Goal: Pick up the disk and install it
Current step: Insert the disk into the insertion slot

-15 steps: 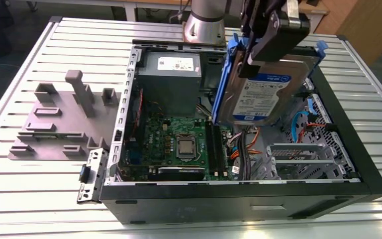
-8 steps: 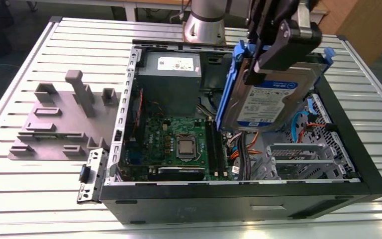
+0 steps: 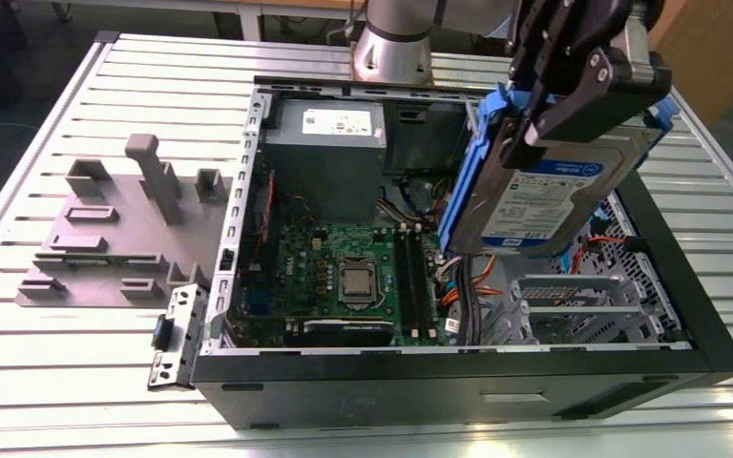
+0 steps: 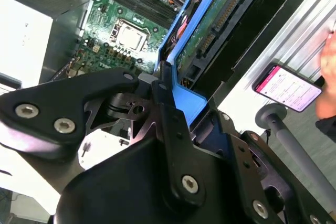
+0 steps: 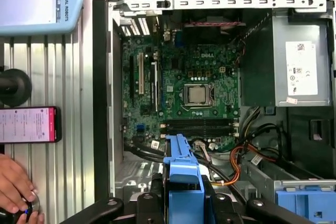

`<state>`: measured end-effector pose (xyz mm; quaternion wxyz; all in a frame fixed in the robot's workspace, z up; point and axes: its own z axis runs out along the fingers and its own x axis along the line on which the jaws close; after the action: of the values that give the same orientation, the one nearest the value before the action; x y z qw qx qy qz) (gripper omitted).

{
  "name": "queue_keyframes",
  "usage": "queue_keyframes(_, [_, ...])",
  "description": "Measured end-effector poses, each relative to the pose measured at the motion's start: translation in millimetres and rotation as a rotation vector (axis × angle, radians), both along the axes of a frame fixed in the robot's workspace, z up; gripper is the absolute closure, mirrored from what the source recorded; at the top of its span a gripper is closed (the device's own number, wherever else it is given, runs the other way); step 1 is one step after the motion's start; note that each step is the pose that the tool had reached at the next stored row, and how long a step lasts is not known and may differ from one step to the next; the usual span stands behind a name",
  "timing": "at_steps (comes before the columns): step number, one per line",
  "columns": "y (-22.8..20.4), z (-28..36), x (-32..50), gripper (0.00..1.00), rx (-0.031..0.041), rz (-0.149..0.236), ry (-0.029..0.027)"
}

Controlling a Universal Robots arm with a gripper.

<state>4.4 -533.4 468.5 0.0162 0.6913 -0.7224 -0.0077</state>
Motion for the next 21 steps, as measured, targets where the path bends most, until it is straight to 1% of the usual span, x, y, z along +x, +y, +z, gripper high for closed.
queue_keyframes(3, [-5.4,-0.5,2.8,0.64,0.0001,0.000,0.0000])
queue_keyframes(6, [-9.5,-0.9,7.2,0.64,0.0001,0.000,0.0000])
queue_keyframes(8, [-11.0,-1.2,12.1,0.64,0.0000,0.000,0.0000])
queue_keyframes(14, [-13.1,-2.2,32.7,0.64,0.0001,0.000,0.0000])
queue_keyframes(16, [-15.1,-2.8,37.5,0.64,0.0001,0.000,0.0000])
queue_keyframes(21, [-22.3,-4.3,47.0,0.64,0.0001,0.000,0.0000])
